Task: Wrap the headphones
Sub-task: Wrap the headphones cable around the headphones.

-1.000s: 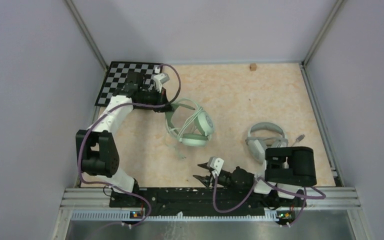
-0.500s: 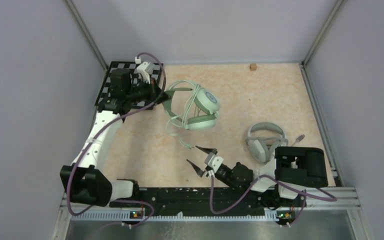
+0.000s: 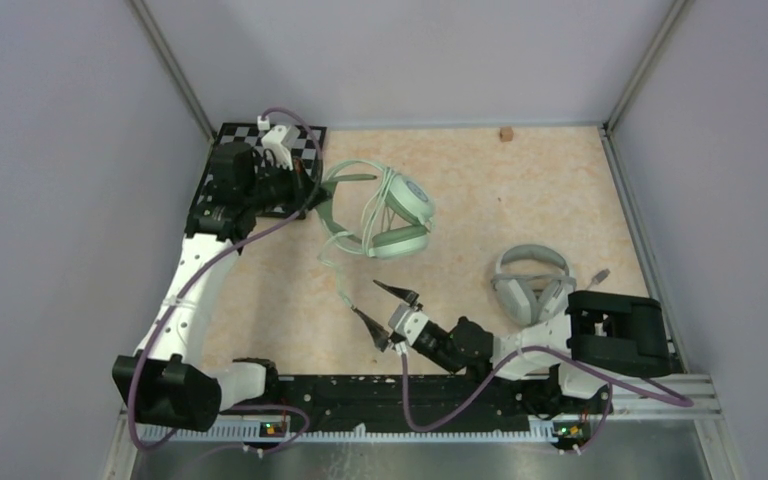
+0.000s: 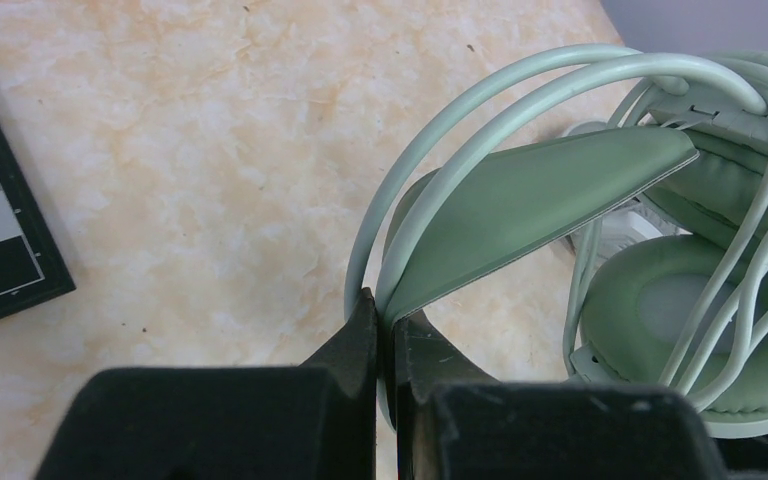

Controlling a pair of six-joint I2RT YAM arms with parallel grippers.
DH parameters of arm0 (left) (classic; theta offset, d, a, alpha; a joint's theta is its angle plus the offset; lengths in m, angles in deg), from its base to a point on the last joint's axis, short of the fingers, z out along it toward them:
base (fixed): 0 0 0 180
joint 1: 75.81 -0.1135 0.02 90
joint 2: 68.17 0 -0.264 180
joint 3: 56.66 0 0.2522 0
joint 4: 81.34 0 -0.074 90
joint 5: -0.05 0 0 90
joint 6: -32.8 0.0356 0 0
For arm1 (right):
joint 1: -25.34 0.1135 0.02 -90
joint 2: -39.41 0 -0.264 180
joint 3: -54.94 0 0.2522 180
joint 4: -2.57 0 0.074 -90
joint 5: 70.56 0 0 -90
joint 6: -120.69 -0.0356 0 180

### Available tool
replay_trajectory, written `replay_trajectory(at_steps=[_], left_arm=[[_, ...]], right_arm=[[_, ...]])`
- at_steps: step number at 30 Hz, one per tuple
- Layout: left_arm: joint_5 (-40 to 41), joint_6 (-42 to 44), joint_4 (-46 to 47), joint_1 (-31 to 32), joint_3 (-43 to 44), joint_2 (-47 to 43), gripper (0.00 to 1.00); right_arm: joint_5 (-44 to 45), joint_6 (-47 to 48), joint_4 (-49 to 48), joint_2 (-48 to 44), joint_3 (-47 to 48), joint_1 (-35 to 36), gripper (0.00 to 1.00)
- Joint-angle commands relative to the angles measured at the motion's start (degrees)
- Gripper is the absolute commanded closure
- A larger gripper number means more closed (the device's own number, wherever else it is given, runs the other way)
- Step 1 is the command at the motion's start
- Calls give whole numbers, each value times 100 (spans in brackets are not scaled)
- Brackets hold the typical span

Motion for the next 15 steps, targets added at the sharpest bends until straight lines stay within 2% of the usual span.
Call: replay_trajectory(at_steps=[1,7,15], left_arm=[[224,-206,350,13,80,-430,100],[523,-290,642,103,-12,-712,100],[630,-319,592,162,-50,-938,100]], right_arm=[[-315,-181,472,-147,362,195,38],[-440,-536,1046,-160,782,222,37],[9,-344,1501,224,1505,214,37]])
